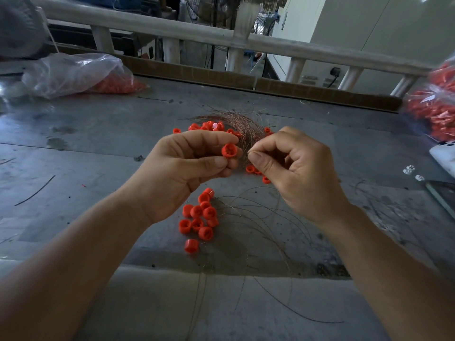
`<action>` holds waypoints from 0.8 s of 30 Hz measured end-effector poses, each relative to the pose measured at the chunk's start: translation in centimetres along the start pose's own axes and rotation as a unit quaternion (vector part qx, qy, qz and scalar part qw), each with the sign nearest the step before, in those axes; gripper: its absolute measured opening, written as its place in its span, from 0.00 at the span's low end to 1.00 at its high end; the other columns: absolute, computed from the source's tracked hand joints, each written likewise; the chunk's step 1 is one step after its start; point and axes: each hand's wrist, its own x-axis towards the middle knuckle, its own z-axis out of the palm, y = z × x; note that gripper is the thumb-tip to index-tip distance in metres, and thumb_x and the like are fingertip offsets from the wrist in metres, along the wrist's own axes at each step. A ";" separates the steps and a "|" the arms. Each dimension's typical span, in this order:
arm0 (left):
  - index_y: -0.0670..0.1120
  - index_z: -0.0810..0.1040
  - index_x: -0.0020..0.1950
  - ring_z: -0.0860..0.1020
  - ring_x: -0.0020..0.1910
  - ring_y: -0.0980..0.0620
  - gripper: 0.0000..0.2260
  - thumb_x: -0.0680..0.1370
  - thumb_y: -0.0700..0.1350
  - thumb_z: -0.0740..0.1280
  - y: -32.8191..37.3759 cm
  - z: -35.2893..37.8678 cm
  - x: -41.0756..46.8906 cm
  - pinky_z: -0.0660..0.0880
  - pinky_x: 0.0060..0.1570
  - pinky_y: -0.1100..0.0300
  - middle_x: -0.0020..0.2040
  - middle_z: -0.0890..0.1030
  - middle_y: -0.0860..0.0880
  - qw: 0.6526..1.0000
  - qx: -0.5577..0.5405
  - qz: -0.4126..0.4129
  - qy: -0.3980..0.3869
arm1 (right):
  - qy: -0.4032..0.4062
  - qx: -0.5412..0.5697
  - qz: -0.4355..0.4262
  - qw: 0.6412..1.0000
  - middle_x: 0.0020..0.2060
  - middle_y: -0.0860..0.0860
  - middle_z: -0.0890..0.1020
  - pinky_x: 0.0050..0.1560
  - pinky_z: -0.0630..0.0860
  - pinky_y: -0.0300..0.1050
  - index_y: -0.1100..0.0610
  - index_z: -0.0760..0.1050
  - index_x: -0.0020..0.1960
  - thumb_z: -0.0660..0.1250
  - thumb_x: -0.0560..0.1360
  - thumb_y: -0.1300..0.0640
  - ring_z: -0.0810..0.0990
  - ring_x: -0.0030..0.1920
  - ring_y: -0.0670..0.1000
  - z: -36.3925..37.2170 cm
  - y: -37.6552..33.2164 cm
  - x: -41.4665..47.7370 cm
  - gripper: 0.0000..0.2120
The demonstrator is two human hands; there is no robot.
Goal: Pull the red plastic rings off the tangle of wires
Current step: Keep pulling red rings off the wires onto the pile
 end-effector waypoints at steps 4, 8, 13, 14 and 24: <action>0.43 0.84 0.42 0.82 0.36 0.54 0.13 0.65 0.32 0.63 0.2 -0.1 0.0 0.78 0.37 0.66 0.39 0.84 0.46 1.000 -0.020 -0.001 -0.006 | -0.008 -0.009 -0.003 1.000 0.34 0.40 0.73 0.36 0.68 0.28 0.59 0.80 0.40 0.68 0.71 0.60 0.72 0.34 0.40 -0.2 0.1 0.0 0.03; 0.44 0.85 0.43 0.82 0.37 0.55 0.13 0.65 0.34 0.64 0.3 -0.1 0.0 0.78 0.38 0.66 0.39 0.84 0.47 1.000 -0.016 -0.007 -0.019 | -0.014 -0.014 -0.009 1.000 0.34 0.40 0.73 0.37 0.68 0.28 0.60 0.80 0.40 0.68 0.70 0.61 0.72 0.34 0.40 -0.3 0.2 0.1 0.03; 0.44 0.85 0.43 0.82 0.37 0.55 0.13 0.65 0.34 0.64 0.2 -0.1 0.0 0.78 0.37 0.66 0.38 0.84 0.47 1.000 -0.013 -0.009 -0.016 | -0.018 -0.012 -0.002 1.000 0.33 0.40 0.73 0.37 0.68 0.28 0.60 0.80 0.40 0.69 0.70 0.61 0.72 0.34 0.39 -0.2 0.2 0.0 0.03; 0.44 0.84 0.43 0.82 0.37 0.55 0.12 0.65 0.34 0.64 0.2 -0.1 0.0 0.78 0.37 0.66 0.38 0.84 0.47 1.000 -0.012 -0.011 -0.016 | -0.017 -0.012 0.000 1.000 0.33 0.40 0.73 0.37 0.68 0.28 0.60 0.80 0.40 0.69 0.70 0.61 0.72 0.34 0.40 -0.3 0.2 0.0 0.03; 0.43 0.84 0.43 0.82 0.37 0.54 0.12 0.66 0.35 0.64 0.2 -0.2 -0.1 0.78 0.37 0.66 0.38 0.84 0.47 1.000 -0.014 -0.013 -0.015 | -0.026 -0.002 0.023 0.999 0.33 0.49 0.76 0.35 0.74 0.42 0.59 0.79 0.39 0.68 0.70 0.59 0.75 0.33 0.47 -0.3 0.1 0.0 0.04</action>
